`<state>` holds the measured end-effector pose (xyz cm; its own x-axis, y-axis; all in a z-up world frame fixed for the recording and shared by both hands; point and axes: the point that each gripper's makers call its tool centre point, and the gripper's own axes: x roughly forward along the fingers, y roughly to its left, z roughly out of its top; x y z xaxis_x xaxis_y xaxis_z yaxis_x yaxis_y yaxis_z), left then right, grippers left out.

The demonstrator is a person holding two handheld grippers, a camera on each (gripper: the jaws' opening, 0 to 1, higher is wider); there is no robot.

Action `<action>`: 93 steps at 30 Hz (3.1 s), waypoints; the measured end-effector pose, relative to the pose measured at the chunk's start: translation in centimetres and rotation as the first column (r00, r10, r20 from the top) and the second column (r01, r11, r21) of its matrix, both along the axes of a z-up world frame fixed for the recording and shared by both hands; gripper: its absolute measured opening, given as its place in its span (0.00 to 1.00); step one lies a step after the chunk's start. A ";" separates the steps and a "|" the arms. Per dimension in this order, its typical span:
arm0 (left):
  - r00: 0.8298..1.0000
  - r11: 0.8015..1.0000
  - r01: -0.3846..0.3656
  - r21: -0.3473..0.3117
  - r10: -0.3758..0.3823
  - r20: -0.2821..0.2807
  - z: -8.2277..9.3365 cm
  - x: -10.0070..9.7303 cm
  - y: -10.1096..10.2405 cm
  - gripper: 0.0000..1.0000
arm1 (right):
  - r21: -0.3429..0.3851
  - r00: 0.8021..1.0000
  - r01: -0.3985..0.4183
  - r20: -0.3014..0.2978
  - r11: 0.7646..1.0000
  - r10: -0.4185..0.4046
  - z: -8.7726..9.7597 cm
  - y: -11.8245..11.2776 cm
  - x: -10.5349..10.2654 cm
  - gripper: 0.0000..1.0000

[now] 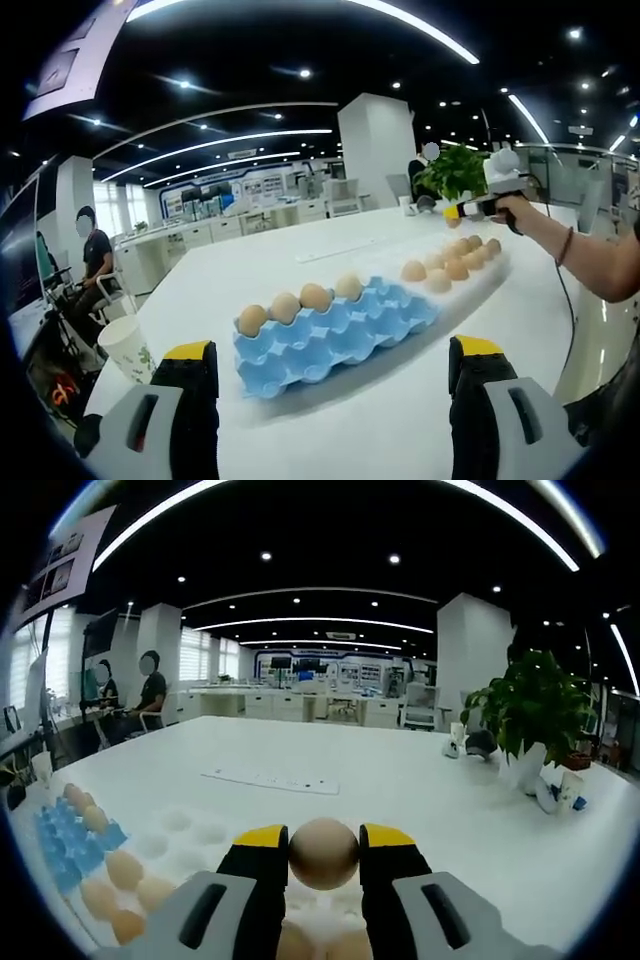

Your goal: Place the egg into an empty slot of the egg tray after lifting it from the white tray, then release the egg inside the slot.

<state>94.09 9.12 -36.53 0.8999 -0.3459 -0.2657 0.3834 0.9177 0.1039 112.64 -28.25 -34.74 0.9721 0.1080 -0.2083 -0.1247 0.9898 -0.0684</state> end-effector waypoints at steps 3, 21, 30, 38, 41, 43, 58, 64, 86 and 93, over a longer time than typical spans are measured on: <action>1.000 1.000 0.000 -0.001 0.000 0.000 -0.1 -0.1 0.0 0.98 | 0.003 1.000 -0.013 0.004 1.000 0.013 0.2 0.6 -0.2 0.29; 1.000 1.000 0.002 0.000 -0.002 -0.001 -0.2 -0.1 0.0 0.98 | 0.000 0.995 -0.101 0.013 0.995 0.101 0.7 4.2 -0.7 0.29; 1.000 1.000 0.004 0.001 -0.004 -0.001 -0.2 -0.2 -0.1 0.98 | 0.028 0.991 -0.134 0.001 0.991 0.134 0.0 5.6 -0.9 0.29; 1.000 1.000 0.005 0.000 -0.005 0.006 0.0 -0.2 -0.2 0.98 | 0.036 0.986 -0.168 0.004 0.985 0.168 -0.1 7.3 -1.2 0.29; 1.000 1.000 0.008 0.001 -0.008 0.007 0.1 -0.1 -0.3 0.98 | 0.019 0.981 -0.192 0.004 0.981 0.192 -0.1 8.4 -1.5 0.29; 1.000 1.000 0.011 0.000 -0.011 0.009 0.2 -0.1 -0.4 0.98 | 0.020 0.979 -0.202 0.004 0.979 0.202 -0.2 9.0 -1.6 0.29; 1.000 1.000 0.012 0.005 -0.012 0.013 0.4 0.0 -0.4 0.97 | 0.040 0.952 -0.306 0.008 0.951 0.306 -0.2 13.9 -2.1 0.29; 1.000 1.000 0.017 0.007 -0.017 0.011 0.4 0.2 -0.4 0.97 | 0.043 0.944 -0.329 0.002 0.943 0.329 -0.3 15.2 -2.3 0.29; 1.000 0.999 0.030 0.013 -0.030 0.007 0.2 0.4 -0.8 0.96 | 0.051 0.879 -0.475 -0.017 0.878 0.477 -1.4 21.8 -3.1 0.29; 1.000 1.000 0.025 0.010 -0.025 0.001 -0.1 0.3 -0.5 0.96 | 0.056 0.864 -0.495 -0.068 0.867 0.498 -2.8 23.0 -2.8 0.29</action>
